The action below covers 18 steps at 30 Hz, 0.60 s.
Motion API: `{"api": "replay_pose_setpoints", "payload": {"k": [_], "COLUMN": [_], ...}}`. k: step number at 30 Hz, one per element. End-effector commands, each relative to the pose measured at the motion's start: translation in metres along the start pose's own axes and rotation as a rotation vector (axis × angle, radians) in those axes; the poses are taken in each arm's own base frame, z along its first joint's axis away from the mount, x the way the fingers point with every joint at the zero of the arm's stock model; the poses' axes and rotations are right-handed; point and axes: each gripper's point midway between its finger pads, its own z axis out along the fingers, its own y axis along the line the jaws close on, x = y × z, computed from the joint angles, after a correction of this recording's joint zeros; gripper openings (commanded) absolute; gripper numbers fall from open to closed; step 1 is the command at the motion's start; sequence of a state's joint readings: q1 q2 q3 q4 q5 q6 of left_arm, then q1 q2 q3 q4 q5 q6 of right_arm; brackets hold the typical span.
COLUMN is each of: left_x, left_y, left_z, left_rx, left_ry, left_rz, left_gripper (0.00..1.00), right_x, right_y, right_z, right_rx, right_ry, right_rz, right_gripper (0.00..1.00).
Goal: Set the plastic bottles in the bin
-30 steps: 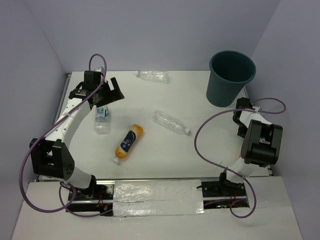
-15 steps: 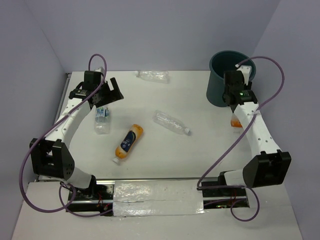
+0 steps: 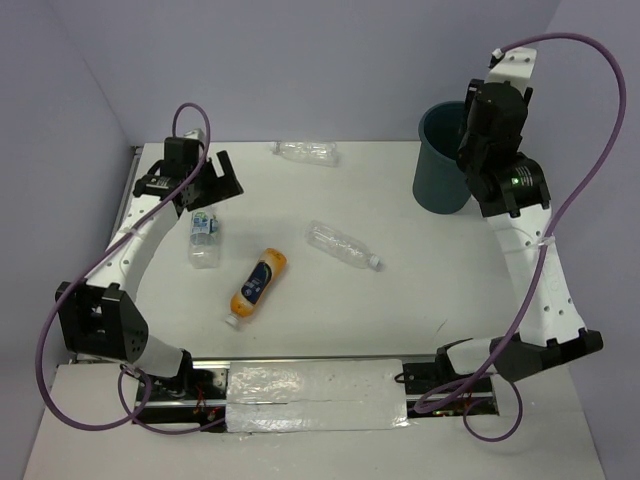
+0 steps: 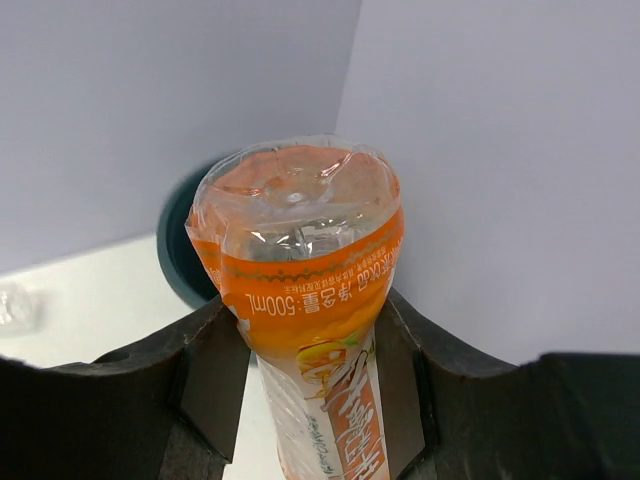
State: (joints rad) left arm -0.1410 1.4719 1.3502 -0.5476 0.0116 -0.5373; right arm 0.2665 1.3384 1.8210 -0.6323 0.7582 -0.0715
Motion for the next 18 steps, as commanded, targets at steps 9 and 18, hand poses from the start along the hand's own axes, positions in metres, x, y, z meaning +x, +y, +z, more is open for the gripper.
{"api": "replay_pose_setpoints", "payload": {"k": [9, 18], "left_x": [-0.035, -0.039], "left_y": [0.0, 0.004], "left_z": [-0.023, -0.02], "left_rx": [-0.058, -0.081], "left_ry": [-0.096, -0.117], "left_rz": [0.039, 0.024], "left_gripper": [0.99, 0.99], "right_x": [-0.096, -0.088], "right_y": [0.001, 0.035], "right_z": [0.034, 0.094], "right_rx": [0.212, 0.178], "right_ry": [-0.414, -0.435], "right_rz": [-0.017, -0.009], "right_gripper": [0.47, 0.47]}}
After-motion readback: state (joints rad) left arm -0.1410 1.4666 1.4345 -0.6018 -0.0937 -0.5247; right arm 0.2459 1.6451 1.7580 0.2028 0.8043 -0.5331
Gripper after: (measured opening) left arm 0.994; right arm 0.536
